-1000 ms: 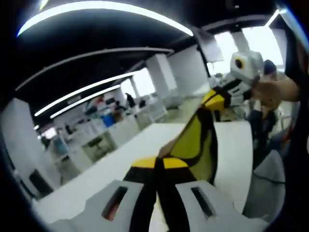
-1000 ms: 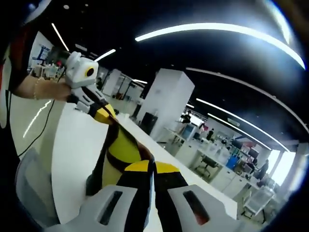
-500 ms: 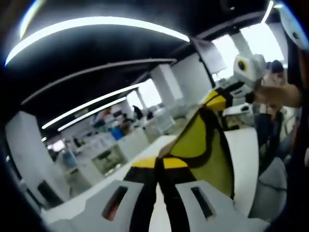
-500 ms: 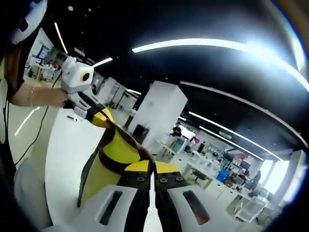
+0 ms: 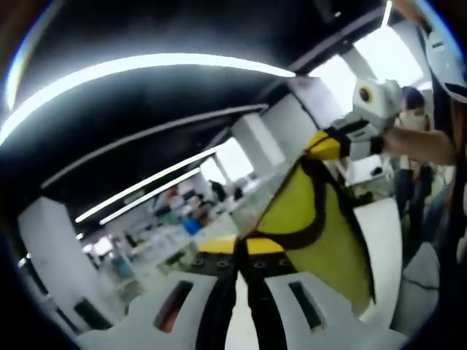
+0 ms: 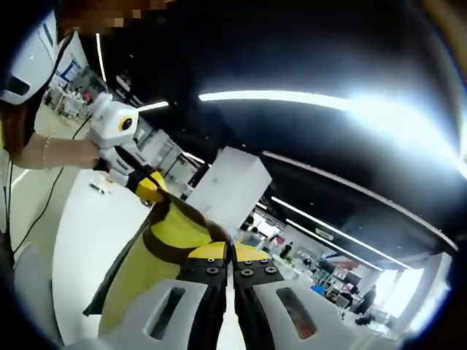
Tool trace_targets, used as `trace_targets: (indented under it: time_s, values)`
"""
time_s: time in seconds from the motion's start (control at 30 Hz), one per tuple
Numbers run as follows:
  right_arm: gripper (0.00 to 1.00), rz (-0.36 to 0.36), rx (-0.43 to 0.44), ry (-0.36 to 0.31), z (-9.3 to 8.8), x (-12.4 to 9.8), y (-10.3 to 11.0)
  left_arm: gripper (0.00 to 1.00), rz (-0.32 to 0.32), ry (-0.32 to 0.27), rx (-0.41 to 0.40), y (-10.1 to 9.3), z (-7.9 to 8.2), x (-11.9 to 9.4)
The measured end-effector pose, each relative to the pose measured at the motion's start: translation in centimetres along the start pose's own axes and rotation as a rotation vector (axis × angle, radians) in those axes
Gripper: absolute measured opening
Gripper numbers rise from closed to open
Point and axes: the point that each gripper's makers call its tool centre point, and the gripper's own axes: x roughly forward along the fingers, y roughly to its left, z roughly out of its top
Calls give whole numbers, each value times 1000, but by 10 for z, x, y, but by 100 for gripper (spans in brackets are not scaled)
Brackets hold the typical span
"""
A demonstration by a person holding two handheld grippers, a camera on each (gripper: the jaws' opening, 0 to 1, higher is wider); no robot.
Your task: Fold the garment on the visible template until the final outline fits inside the template.
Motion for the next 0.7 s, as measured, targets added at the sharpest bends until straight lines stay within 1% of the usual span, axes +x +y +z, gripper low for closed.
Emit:
trace_targets:
  time_s: [0.1,0.2,0.27,0.37,0.4,0.5,0.6,0.7]
  values:
    - [1,-7,-20,-5,6,-2,0,0,5,1,29,-1,4,-1]
    - [1,-6,-24,6,2,-5,4,0,1,16,43,-7,0,-3]
    - [1,3,-8,21,-4,-9,10,0,-9,32,42,-13,-6,-5]
    - [1,22,20,44,-13,-15,20,0,-31,56,14,-23,-17,-9]
    - [1,30,34,49,-16,-18,25,0,-40,67,-9,-27,-20,-12]
    - [1,43,55,61,-18,-23,34,0,-59,75,-63,-35,-24,-19]
    - [1,56,70,65,-13,-29,41,0,-70,83,-85,-39,-23,-28]
    - [1,80,85,51,0,-35,47,0,-74,89,-116,-41,-15,-40]
